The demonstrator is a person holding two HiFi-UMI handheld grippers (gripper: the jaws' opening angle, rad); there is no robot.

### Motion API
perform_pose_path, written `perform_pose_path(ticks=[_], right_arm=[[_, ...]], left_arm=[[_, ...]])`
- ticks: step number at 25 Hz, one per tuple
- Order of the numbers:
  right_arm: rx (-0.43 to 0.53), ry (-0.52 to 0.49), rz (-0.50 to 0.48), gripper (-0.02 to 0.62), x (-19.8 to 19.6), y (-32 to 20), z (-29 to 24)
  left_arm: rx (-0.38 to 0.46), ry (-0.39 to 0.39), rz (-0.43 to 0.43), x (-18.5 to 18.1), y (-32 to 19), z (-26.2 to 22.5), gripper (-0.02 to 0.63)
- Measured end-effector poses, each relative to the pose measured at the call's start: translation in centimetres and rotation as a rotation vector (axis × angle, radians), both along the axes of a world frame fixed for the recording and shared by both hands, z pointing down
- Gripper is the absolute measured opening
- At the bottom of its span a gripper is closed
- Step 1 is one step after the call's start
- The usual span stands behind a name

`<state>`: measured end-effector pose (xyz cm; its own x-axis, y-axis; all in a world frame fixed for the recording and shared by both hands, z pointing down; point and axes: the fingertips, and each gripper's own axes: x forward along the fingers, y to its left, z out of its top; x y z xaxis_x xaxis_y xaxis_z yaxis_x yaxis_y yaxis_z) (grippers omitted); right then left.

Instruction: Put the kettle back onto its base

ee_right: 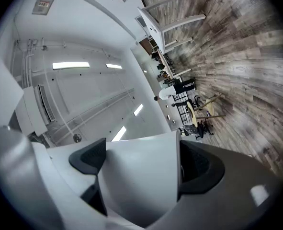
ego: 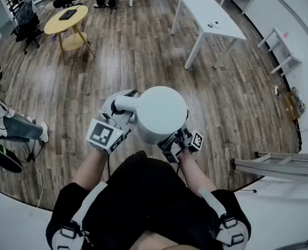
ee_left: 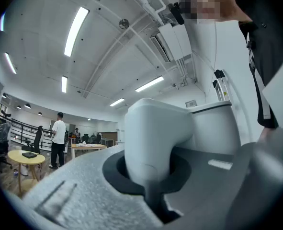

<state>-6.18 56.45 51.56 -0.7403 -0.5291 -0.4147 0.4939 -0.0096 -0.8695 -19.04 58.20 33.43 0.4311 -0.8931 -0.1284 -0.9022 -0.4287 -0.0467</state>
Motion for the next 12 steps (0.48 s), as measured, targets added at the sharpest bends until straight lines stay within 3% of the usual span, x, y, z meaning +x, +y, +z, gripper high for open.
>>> perform_pose_path(ticks=[12], right_arm=[[0.01, 0.002, 0.01, 0.485, -0.1, 0.58, 0.06]], left_arm=[[-0.015, 0.009, 0.002, -0.44, 0.16, 0.82, 0.003]])
